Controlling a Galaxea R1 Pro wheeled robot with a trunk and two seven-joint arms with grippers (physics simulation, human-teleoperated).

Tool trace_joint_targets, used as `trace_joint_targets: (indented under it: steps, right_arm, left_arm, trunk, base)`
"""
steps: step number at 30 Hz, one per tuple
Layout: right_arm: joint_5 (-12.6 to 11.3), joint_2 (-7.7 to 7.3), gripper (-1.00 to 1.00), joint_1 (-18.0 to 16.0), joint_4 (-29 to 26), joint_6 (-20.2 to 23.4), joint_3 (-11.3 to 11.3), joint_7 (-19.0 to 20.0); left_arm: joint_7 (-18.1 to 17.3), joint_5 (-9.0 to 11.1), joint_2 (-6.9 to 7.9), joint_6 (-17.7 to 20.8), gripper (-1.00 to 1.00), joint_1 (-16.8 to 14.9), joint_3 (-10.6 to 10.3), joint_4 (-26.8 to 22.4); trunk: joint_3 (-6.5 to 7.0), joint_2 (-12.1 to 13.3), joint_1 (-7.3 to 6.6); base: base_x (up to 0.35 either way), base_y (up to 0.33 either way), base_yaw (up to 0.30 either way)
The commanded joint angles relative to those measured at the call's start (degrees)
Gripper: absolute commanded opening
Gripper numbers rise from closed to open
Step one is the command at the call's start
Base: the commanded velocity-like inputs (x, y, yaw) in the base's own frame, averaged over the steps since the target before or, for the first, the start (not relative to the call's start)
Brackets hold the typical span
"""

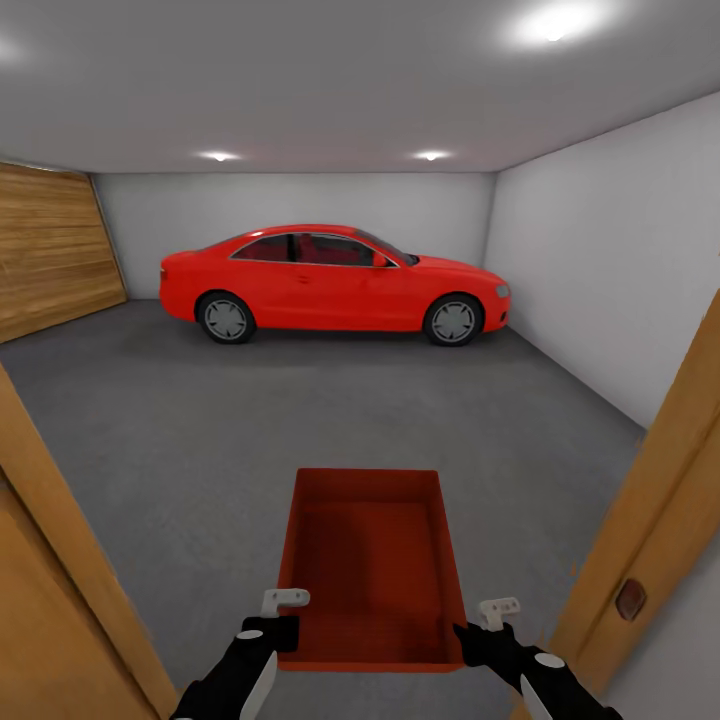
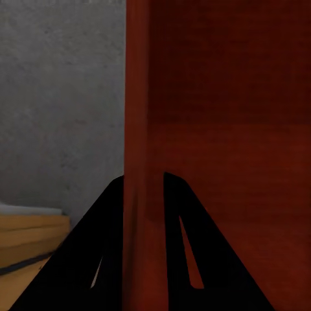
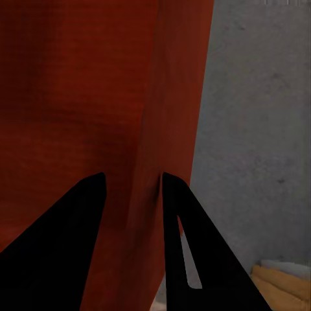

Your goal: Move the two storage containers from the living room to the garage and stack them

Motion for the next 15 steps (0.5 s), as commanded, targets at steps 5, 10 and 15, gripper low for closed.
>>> trace_joint_targets:
  steps: [5, 10, 15]
  right_arm:
    - [0.7, -0.06, -1.00, 0.0, -0.1, 0.2, 0.6, 0.1]
    - [0.7, -0.06, -1.00, 0.0, -0.1, 0.2, 0.6, 0.1]
    - [0.7, -0.06, -1.00, 0.0, -0.1, 0.2, 0.5, 0.1]
  left_arm:
    - [0.1, -0.6, -0.09, 0.4, -1.00, -0.1, 3.0, -2.2]
    - [0.1, -0.6, -0.09, 0.4, -1.00, -0.1, 3.0, -2.2]
    - [0.1, -0.6, -0.09, 0.4, -1.00, -0.1, 3.0, -2.2]
  trunk:
    - [-0.11, -0.1, 0.05]
    - [-0.11, -0.1, 0.05]
    - [-0.11, -0.1, 0.05]
  base:
    - [0.313, 0.000, 0.000]
    - [0.109, 0.000, 0.000]
    - [0.010, 0.007, 0.000]
